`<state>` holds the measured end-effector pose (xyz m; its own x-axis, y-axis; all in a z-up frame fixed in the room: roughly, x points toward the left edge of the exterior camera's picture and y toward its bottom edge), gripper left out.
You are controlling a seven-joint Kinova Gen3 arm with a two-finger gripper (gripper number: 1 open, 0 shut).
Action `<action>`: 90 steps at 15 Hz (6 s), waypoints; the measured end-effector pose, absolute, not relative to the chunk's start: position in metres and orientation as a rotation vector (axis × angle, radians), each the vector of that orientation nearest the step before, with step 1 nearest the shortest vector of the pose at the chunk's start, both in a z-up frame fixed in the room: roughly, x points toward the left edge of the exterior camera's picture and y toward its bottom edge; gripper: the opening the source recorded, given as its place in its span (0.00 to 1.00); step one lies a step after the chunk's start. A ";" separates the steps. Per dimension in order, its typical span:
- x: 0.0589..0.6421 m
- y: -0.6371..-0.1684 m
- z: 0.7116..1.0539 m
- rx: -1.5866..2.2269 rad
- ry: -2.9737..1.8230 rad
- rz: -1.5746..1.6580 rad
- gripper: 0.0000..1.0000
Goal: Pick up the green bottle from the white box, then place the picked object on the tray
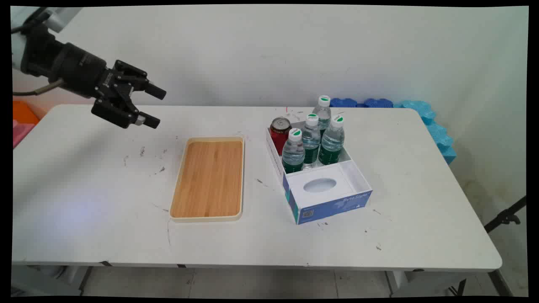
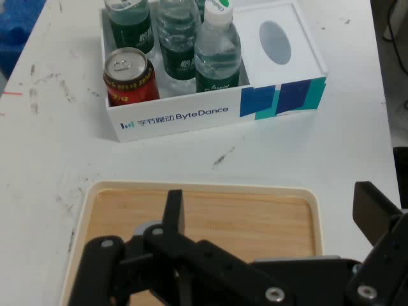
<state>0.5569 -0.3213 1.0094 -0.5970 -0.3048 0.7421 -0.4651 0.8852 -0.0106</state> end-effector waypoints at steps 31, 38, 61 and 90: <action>0.355 -0.411 0.938 0.808 -2.295 0.278 1.00; 0.319 -0.426 0.900 0.818 -2.314 0.270 1.00; 0.282 -0.449 0.837 0.763 -2.312 0.290 0.00; 0.391 -0.426 0.979 0.721 -2.272 0.353 0.00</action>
<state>0.3908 -0.4257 0.9791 -0.5878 -0.3943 0.7064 -0.5902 0.8062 -0.0412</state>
